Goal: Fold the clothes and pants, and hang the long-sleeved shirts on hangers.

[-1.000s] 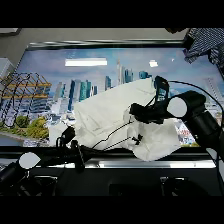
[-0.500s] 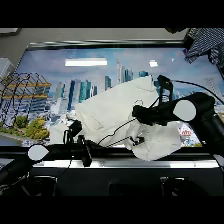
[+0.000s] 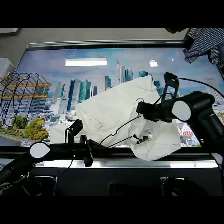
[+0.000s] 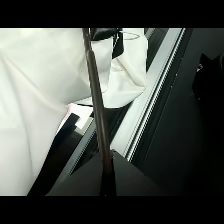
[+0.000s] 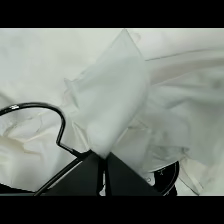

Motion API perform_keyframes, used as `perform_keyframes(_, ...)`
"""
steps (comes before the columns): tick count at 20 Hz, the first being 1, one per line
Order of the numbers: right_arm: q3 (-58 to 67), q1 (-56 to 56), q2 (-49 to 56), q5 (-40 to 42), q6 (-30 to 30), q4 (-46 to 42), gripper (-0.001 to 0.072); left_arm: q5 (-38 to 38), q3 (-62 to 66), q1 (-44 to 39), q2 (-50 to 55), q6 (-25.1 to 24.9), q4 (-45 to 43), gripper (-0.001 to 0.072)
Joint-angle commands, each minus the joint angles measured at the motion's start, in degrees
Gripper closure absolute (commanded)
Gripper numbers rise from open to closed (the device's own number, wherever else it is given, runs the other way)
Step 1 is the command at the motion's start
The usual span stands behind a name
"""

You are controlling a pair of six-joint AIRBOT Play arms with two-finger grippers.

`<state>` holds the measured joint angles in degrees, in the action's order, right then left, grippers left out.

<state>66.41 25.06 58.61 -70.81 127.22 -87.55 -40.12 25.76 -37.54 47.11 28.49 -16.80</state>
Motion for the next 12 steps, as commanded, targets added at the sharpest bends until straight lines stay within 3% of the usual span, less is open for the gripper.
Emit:
perform_keyframes(1,0.02,-0.02,1.36,4.09,-5.11,6.08,0.0675,-0.81,0.04,-0.04,0.31,-1.18,0.35,0.069)
perform_keyframes(7,0.0,-0.04,1.46,3.5,-6.62,7.91,0.0673,-0.79,1.86,-0.04,3.32,-1.57,0.37,0.069)
perform_keyframes(8,0.0,-0.04,1.46,2.58,-6.62,7.91,0.064,-0.79,2.25,-0.04,3.69,-1.7,0.39,0.069)
perform_keyframes(10,0.0,-0.04,1.46,0.02,-6.6,7.82,0.0461,-0.76,2.49,-0.04,4.07,-1.77,0.37,0.069)
perform_keyframes(12,0.0,-0.04,1.44,-1.64,-6.58,7.39,0.0426,-0.76,2.49,-0.04,4.2,-1.75,0.37,0.069)
